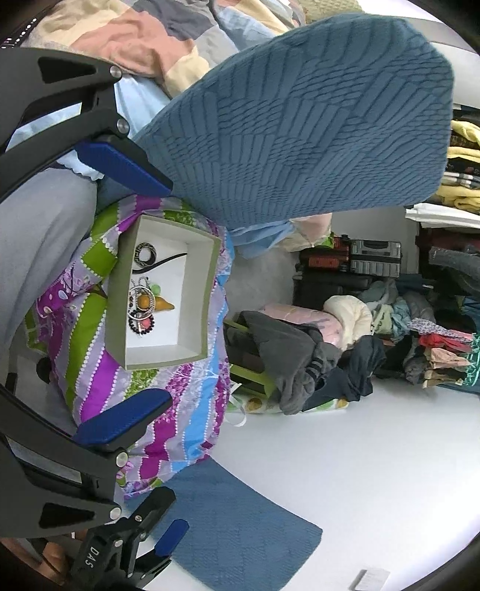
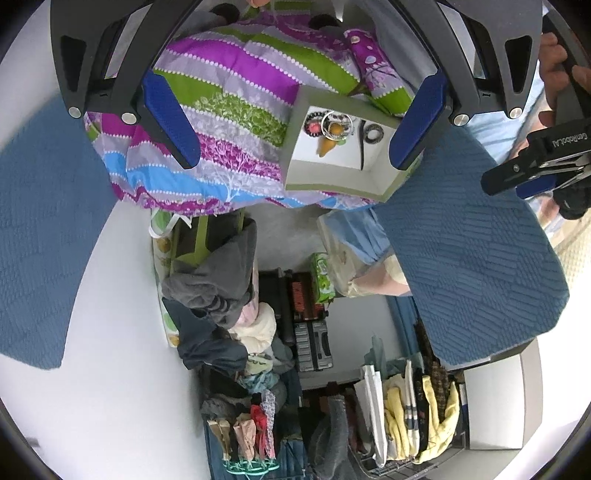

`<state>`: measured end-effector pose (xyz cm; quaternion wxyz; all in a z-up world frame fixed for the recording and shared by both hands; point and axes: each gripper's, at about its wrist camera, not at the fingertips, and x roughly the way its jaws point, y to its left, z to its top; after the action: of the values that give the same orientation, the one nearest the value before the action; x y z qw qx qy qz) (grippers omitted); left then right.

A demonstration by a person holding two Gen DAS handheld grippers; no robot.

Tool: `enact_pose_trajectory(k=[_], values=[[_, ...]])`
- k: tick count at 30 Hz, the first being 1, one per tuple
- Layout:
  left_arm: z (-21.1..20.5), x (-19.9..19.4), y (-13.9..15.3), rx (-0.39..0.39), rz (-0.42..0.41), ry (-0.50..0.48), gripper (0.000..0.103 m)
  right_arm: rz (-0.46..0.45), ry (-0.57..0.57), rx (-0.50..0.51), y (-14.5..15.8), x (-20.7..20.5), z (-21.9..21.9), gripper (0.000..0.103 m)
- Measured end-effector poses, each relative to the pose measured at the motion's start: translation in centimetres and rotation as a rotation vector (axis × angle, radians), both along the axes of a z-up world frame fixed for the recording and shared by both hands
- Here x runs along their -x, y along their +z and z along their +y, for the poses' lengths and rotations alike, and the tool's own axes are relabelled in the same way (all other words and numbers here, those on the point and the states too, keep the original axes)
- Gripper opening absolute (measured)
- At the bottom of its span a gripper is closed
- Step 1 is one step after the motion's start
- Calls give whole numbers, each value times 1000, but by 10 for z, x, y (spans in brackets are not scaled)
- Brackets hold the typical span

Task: Organize jewelry

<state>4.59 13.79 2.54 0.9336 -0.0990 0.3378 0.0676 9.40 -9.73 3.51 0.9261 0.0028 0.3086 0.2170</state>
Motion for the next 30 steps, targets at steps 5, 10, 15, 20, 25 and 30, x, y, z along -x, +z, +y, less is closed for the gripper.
enact_pose_trajectory(k=[5, 10, 15, 20, 25, 30], values=[[-1, -2, -14, -6, 18, -4, 102, 12, -2, 9, -18, -1, 3, 103], [0, -7, -27, 1, 45, 1, 102, 30, 0, 14, -34, -2, 6, 103], [1, -10, -40, 12, 74, -6, 102, 51, -1, 25, -47, -4, 9, 103], [2, -11, -44, 13, 84, 2, 102, 64, -6, 34, -53, -7, 10, 103], [-1, -12, -43, 9, 82, -3, 102, 73, -19, 36, -56, -11, 8, 103], [-2, -15, -45, 11, 95, -14, 102, 82, -25, 39, -60, -10, 6, 103]])
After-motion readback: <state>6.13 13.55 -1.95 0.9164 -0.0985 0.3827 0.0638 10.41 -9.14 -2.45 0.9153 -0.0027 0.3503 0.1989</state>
